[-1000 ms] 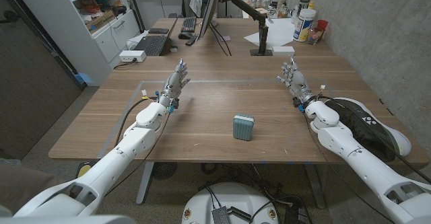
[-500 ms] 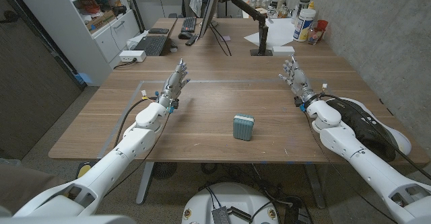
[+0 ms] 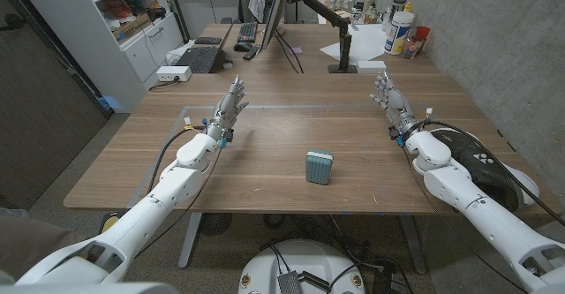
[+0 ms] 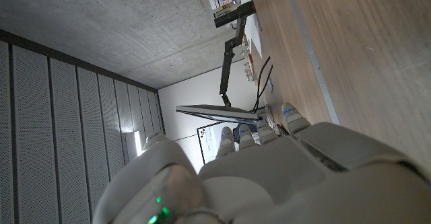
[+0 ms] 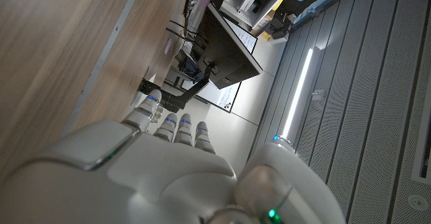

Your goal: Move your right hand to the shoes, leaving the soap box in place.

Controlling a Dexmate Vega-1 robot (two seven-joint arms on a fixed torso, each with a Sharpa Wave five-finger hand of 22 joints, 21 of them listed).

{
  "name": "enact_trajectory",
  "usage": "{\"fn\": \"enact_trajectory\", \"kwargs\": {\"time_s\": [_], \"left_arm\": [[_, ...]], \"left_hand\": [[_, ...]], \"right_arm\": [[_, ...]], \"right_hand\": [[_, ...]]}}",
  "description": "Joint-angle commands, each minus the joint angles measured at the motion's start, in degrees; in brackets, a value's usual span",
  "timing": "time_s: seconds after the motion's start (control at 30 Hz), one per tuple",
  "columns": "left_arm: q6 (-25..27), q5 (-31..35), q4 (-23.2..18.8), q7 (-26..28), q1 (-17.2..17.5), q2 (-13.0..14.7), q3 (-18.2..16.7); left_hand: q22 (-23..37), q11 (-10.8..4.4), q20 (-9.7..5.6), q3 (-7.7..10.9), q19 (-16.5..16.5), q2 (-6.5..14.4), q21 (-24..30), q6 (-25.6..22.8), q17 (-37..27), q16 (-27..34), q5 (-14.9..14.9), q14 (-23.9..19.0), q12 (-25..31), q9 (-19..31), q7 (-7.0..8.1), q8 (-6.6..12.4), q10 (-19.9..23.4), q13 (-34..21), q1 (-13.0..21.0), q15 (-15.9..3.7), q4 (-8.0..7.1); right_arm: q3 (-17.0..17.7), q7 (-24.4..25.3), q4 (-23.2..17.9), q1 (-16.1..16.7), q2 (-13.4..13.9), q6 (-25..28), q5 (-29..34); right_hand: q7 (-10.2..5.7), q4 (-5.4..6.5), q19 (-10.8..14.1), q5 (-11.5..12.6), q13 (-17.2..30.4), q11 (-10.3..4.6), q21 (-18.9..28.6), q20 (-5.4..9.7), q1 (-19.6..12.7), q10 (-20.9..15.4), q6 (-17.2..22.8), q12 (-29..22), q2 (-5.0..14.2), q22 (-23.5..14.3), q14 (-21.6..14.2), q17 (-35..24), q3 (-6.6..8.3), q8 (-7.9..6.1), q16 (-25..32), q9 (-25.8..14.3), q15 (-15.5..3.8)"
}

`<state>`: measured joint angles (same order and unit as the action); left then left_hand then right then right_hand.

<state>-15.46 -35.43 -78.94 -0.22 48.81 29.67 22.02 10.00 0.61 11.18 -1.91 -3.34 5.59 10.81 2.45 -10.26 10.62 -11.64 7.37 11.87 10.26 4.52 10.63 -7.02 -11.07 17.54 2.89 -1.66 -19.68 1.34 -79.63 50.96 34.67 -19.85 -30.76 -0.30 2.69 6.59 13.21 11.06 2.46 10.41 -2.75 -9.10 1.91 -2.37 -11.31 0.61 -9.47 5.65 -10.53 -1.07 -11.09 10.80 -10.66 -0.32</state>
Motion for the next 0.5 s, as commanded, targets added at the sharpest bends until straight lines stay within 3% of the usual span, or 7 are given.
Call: {"fn": "enact_trajectory", "kwargs": {"time_s": [0.03,0.5], "left_arm": [[0.5,0.7,-1.6,1.6,0.8,0.7,-0.4],[1.9,1.9,-3.7,4.5,1.7,1.4,-0.9]], "left_hand": [[0.2,0.08,0.16,-0.09,-0.4,0.1,-0.1,0.3,-0.3,-0.1,0.2,0.5,0.2,0.1,0.21,0.12,-0.3,-0.1,0.6,0.05,0.44],[0.2,0.14,0.25,-0.18,-0.5,-0.1,0.0,0.2,-0.3,0.0,0.3,0.4,0.3,0.1,-0.01,0.18,0.0,-0.1,0.5,0.25,0.46]], "right_arm": [[0.2,3.1,-2.9,1.4,1.9,0.0,4.0],[0.5,4.2,-4.1,2.2,3.4,-0.2,6.4]], "right_hand": [[-0.24,-0.29,-0.2,-0.1,0.1,0.02,-0.2,0.46,-0.8,0.7,-0.6,0.3,0.00,-0.2,1.0,-0.3,-0.16,-0.03,-0.2,-0.2,0.02],[-0.36,-0.32,-1.7,-0.3,0.1,-0.36,-0.3,0.77,-0.7,0.9,-0.8,0.2,0.12,-0.2,2.3,-0.4,-0.27,-0.01,-0.3,-0.2,-0.37]]}}
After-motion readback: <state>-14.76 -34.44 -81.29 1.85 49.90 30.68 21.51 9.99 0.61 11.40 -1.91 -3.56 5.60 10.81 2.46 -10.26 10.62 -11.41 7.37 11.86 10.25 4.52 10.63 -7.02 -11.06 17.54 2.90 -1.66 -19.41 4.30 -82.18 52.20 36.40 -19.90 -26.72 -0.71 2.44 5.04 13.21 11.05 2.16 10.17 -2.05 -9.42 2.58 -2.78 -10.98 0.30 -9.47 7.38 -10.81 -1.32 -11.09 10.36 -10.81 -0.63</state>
